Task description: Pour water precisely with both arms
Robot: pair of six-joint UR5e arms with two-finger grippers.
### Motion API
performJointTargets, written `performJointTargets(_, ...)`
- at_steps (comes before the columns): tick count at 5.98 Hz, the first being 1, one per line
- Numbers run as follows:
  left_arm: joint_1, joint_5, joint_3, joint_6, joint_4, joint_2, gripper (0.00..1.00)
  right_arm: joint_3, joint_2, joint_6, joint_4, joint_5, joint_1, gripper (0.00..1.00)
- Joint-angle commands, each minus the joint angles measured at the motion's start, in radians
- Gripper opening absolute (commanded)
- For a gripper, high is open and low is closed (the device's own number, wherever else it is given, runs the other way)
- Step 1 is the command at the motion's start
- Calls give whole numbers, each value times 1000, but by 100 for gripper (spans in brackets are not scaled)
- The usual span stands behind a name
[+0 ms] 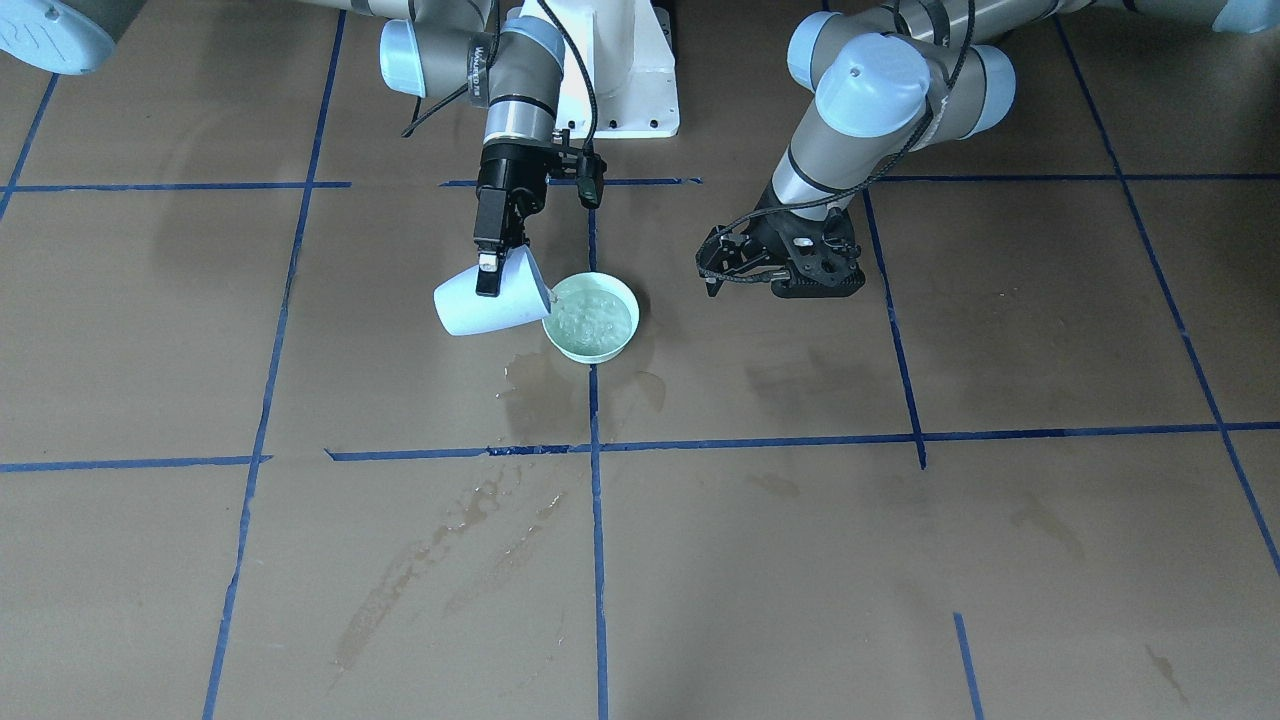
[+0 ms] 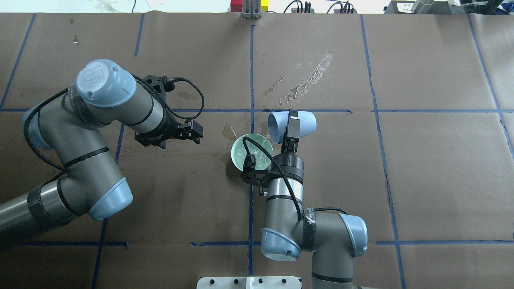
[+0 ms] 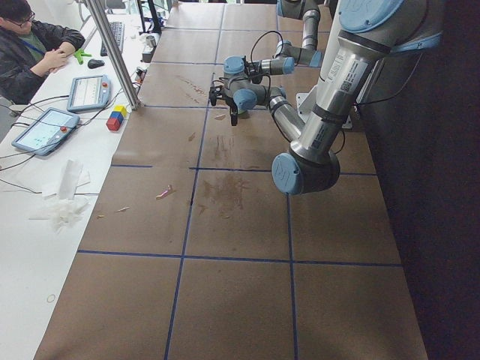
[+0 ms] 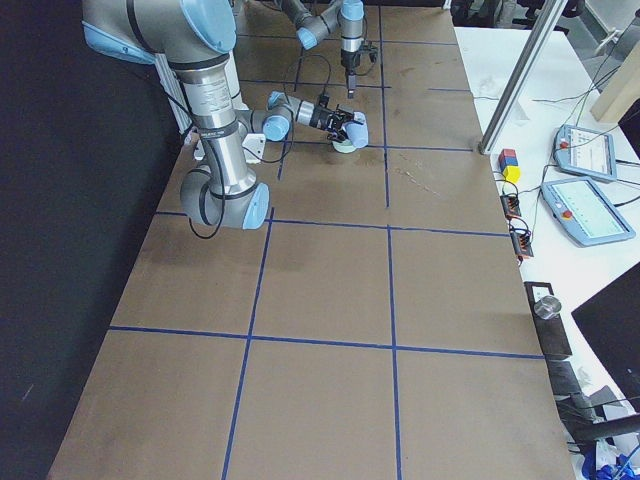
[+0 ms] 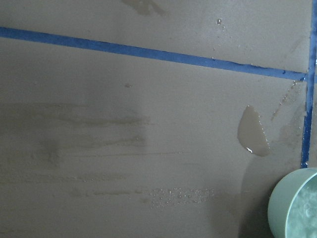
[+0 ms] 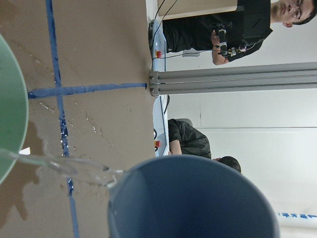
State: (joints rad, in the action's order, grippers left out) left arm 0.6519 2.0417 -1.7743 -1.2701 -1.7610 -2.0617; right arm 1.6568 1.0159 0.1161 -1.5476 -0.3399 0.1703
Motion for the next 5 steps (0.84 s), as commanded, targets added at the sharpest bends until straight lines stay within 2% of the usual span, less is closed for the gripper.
performJointTargets(1, 2, 0, 1, 0, 0, 0, 100, 0, 0, -24, 0, 5, 1, 0)
performJointTargets(5, 2, 0, 1, 2, 0, 0, 100, 0, 0, -35, 0, 12, 0, 0)
